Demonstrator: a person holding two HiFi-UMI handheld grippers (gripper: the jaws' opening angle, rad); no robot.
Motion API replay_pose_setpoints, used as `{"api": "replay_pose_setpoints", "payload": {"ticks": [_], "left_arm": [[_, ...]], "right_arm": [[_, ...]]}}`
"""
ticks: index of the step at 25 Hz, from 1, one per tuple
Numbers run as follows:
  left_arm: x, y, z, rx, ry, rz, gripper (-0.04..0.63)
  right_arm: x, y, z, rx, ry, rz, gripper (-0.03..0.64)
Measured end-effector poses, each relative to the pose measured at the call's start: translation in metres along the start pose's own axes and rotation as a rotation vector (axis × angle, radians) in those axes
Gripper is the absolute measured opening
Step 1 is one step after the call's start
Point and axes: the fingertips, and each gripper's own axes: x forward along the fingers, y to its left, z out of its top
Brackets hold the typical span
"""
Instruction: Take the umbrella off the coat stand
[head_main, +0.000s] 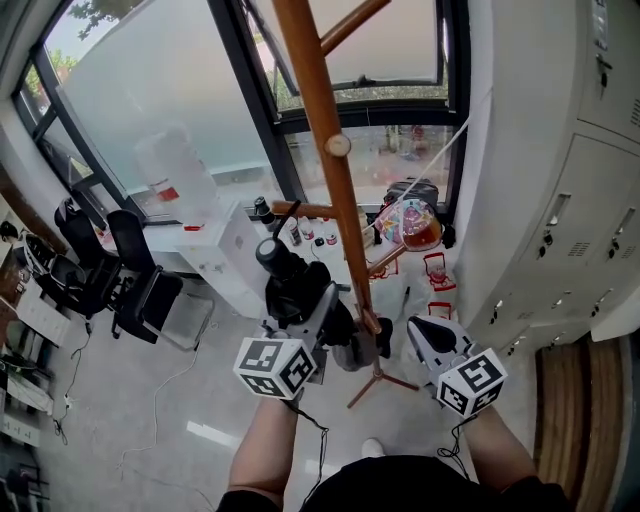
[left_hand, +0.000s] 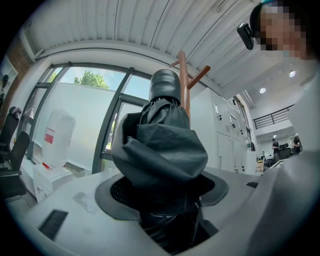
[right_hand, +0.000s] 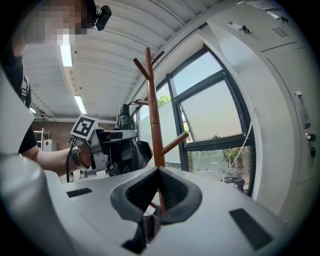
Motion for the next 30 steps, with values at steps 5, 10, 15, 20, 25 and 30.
{"api": "replay_pose_setpoints", "payload": {"ticks": [5,10,15,20,25,30], "left_arm": [[-0.016,0.015,0.011,-0.014,-0.026,0.052,0.29],[-0.031,0.026,0.014,-0.028,-0.041,0.098,0.29],[-0.046,0.031,0.011,-0.029,-0.036,0.131,0.29],[-0.062,0.026,-0.001,-0.022,-0.011,0.152,0.29],[-0.077,0.011,-0.017,-0.032,0.017,0.166,0.29],[-0.094,-0.016,-0.031,-0.025,0.048,0.176,0.29]], "right_arm": [[0.002,0.008,0.001,-0.004,0.002,0.027,0.054],[0.003,0.014,0.002,-0.011,0.002,0.052,0.054],[0.0,0.019,0.0,-0.014,0.007,0.07,0.054],[-0.009,0.025,-0.002,-0.024,0.017,0.089,0.054],[-0.025,0.028,-0.003,-0.027,0.023,0.102,0.054],[-0.046,0.032,-0.004,-0.03,0.026,0.124,0.054]]}}
